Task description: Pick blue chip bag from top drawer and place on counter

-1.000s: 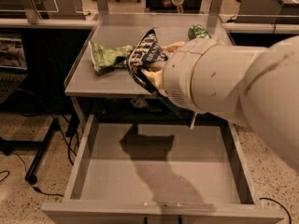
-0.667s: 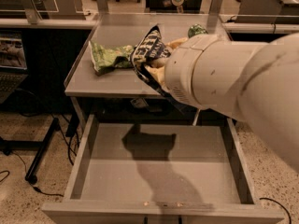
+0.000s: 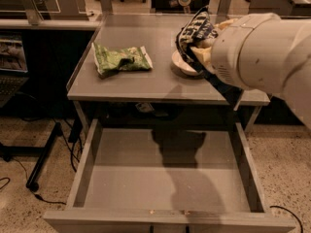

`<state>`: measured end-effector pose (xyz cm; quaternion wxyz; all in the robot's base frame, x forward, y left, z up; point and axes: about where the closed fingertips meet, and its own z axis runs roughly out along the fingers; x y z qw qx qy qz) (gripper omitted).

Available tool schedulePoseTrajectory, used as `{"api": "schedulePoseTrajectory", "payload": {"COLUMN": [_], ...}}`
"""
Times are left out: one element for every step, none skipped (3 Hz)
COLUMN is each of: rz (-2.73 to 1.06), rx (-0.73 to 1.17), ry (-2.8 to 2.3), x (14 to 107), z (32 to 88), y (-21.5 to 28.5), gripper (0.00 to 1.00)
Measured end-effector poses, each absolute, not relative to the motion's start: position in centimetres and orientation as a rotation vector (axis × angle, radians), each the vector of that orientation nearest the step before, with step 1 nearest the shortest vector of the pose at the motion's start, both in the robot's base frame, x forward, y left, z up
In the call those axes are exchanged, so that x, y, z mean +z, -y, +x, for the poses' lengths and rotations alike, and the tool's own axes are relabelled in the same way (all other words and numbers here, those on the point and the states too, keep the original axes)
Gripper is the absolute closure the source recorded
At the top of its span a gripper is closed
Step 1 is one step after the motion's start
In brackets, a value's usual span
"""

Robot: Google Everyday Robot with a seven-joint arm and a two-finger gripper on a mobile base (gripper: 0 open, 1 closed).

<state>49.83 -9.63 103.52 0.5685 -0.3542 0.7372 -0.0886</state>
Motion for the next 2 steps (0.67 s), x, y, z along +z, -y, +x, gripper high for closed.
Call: {"api": "schedulePoseTrajectory", "payload": {"rz": [-0.781,-0.806], "rx": [-0.216,-0.258], "ry": [-1.772,-1.785], "x": [103.6,104.1], "z": [52.8,58.7], "y": [12.6,14.1], "gripper": [1.00,1.00]}}
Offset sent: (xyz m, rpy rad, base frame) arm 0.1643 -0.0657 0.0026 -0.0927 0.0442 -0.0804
